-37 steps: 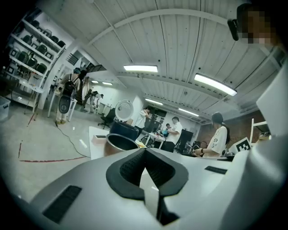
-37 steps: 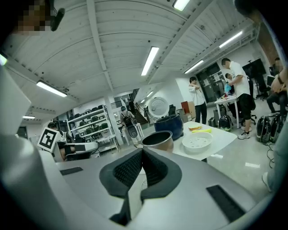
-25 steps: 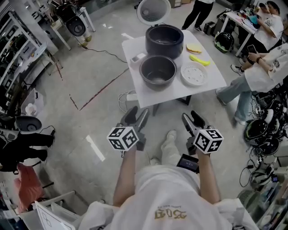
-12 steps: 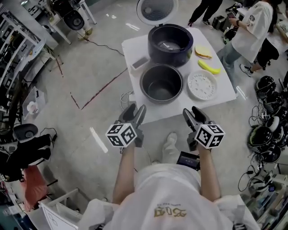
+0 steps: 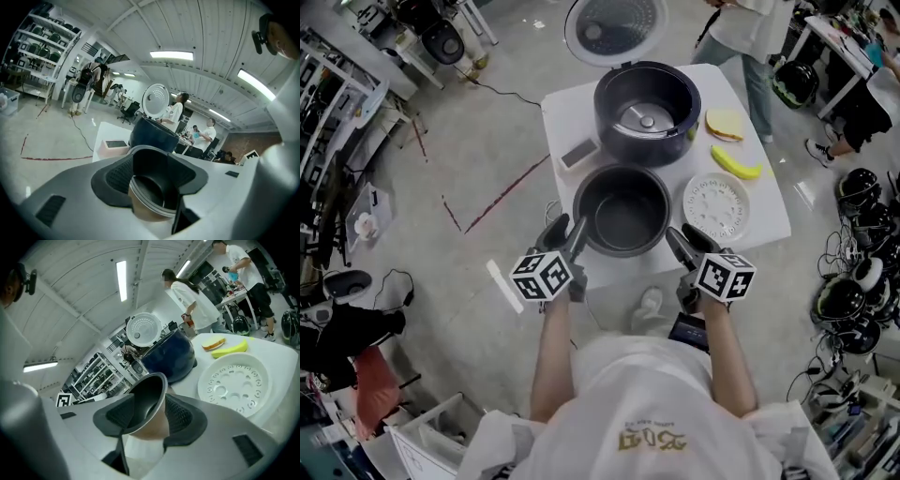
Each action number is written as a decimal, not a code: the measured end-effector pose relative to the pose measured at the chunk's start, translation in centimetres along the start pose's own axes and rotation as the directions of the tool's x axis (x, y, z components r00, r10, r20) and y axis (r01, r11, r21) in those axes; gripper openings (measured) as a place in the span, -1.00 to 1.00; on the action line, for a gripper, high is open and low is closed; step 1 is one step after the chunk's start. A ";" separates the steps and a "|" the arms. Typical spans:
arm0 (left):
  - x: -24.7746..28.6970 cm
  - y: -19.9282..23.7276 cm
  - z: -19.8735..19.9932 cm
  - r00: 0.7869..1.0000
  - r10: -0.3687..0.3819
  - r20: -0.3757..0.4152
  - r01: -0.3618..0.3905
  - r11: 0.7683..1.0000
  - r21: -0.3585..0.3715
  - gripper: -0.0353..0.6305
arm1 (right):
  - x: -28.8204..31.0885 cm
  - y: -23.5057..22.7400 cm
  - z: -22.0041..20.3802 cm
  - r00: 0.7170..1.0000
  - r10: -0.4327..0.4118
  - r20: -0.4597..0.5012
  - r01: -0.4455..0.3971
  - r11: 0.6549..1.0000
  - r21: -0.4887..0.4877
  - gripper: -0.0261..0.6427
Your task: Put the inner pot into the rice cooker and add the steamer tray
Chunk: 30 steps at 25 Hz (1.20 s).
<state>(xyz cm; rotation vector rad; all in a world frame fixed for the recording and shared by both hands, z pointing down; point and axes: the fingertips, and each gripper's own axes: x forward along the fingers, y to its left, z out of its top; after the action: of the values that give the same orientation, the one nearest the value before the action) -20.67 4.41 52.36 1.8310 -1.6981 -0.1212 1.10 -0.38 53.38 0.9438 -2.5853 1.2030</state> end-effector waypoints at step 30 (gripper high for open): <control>9.2 5.1 -1.1 0.931 -0.192 -0.311 0.199 0.980 -0.008 -0.65 | 5.3 -1.8 -2.9 0.964 -0.267 0.005 0.264 0.954 0.145 -0.65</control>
<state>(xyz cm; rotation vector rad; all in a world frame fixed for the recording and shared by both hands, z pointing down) -23.07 -3.51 58.94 1.9189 -1.3043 0.1018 -2.45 -1.69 58.41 1.2943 -2.3172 1.3192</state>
